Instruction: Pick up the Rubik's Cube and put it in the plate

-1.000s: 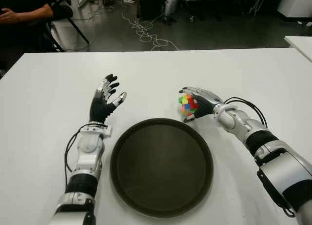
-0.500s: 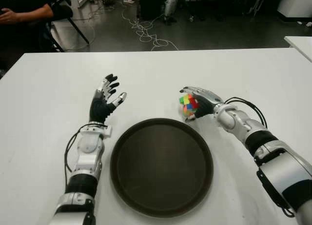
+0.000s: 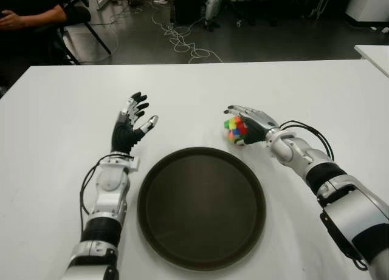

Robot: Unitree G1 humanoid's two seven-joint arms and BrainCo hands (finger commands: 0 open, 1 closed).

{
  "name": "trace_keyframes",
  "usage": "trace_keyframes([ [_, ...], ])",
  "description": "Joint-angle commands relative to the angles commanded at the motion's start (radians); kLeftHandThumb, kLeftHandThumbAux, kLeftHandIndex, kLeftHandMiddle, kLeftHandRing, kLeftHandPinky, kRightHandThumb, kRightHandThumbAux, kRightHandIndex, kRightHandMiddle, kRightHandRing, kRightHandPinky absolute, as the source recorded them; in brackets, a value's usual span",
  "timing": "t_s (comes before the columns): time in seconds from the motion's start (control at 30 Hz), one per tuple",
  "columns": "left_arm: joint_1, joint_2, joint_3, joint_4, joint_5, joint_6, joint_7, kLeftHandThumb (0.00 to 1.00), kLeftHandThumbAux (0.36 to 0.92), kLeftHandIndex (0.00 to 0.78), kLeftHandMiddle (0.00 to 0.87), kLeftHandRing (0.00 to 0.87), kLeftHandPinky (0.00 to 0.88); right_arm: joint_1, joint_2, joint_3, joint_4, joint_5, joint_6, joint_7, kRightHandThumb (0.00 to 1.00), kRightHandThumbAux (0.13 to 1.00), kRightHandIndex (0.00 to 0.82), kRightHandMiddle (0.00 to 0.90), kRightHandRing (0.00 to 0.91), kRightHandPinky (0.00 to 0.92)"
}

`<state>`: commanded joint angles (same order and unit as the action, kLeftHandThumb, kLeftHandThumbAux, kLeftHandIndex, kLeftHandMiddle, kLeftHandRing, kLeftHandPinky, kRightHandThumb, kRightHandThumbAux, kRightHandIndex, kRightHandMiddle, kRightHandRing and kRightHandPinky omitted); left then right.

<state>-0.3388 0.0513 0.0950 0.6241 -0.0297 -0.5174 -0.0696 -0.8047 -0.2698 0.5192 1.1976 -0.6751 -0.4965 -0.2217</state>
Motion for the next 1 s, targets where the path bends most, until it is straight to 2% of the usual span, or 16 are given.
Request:
trace_keyframes([
  [0.17,0.003,-0.001,0.0,-0.006,-0.002,0.005,0.0,0.03,0.757,0.07,0.144,0.128,0.104,0.005,-0.001,-0.002,-0.003,-0.001,-0.012,-0.042,0.522,0.907,0.174,0.205,0.219,0.246],
  [0.27,0.006,-0.002,0.001,-0.011,-0.001,0.009,0.002,0.028,0.753,0.068,0.141,0.126,0.104,0.009,-0.002,-0.004,-0.007,0.001,-0.023,-0.064,0.585,0.892,0.202,0.246,0.26,0.286],
  [0.3,0.006,-0.002,0.0,-0.013,0.0,0.009,0.004,0.029,0.751,0.069,0.142,0.128,0.108,0.01,-0.001,-0.005,-0.007,0.002,-0.025,-0.069,0.629,0.836,0.274,0.28,0.295,0.329],
  [0.37,0.007,-0.002,0.0,-0.014,0.003,0.01,0.007,0.037,0.75,0.072,0.145,0.131,0.113,0.012,0.001,-0.009,-0.008,0.007,-0.027,-0.081,0.676,0.777,0.351,0.324,0.338,0.375],
  [0.47,0.007,-0.002,0.0,-0.014,0.005,0.011,0.011,0.046,0.751,0.073,0.146,0.132,0.114,0.014,0.004,-0.017,-0.009,0.012,-0.029,-0.093,0.696,0.751,0.384,0.355,0.369,0.41],
  [0.57,0.01,-0.003,0.001,-0.019,0.006,0.014,0.014,0.046,0.745,0.073,0.148,0.135,0.118,0.016,0.005,-0.022,-0.011,0.015,-0.031,-0.098,0.796,0.712,0.373,0.454,0.408,0.46],
  [0.77,0.013,-0.006,0.001,-0.027,0.008,0.023,0.025,0.048,0.733,0.074,0.15,0.136,0.115,0.021,0.009,-0.034,-0.016,0.027,-0.032,-0.099,0.827,0.7,0.363,0.519,0.47,0.547],
  [1.0,0.018,-0.008,-0.003,-0.044,0.011,0.038,0.031,0.04,0.741,0.075,0.15,0.134,0.107,0.025,0.011,-0.042,-0.023,0.032,-0.029,-0.108,0.832,0.699,0.36,0.526,0.482,0.55],
])
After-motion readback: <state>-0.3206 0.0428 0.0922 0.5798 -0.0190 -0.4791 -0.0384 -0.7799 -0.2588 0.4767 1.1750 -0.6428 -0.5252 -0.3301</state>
